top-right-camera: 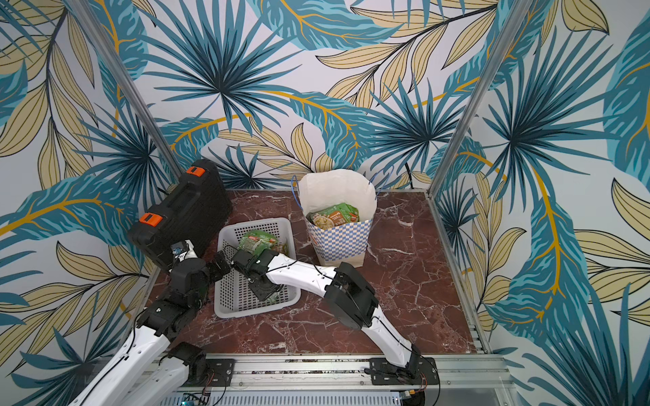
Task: Place the condiment packets inside the bag
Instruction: Pick up the condiment packet from the storage box.
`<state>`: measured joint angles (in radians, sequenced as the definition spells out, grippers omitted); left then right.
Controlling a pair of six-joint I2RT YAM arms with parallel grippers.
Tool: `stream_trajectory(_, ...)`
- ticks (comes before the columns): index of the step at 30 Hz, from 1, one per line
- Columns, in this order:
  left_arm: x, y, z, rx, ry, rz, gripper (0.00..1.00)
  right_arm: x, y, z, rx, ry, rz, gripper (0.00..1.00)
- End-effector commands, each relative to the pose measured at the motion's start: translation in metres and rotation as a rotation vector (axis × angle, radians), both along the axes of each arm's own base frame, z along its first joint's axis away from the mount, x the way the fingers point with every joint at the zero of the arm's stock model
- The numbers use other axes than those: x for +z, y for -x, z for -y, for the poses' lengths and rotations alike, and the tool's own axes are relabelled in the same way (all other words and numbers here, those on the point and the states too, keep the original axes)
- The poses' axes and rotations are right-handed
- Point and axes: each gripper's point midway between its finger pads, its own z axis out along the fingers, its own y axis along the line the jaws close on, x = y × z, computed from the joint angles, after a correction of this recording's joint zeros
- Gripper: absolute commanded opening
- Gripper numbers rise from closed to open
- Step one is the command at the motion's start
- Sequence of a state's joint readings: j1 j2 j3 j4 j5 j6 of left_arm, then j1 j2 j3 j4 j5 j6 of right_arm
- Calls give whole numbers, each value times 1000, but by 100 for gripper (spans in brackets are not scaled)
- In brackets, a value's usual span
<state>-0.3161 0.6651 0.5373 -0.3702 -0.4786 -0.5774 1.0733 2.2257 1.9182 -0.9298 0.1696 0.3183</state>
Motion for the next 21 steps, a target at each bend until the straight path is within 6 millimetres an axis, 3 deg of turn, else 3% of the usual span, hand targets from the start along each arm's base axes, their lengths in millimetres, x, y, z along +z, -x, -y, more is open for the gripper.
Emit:
stream_trajectory(1,1,2,-1,0,15,29,100,42,-10,-1,-4,-73,108,0)
stream_trajectory(5,3,5,-1,0,22,50,100,70,-15,2,-11,-125,178,0)
stream_trajectory(11,6,8,-3,2,29,73,100,150,-20,10,1,-261,331,0)
stream_trajectory(16,6,8,-2,-2,31,75,100,219,-26,33,-9,-325,485,0)
stream_trajectory(21,6,7,-1,-8,33,78,100,271,-38,63,-59,-337,615,0)
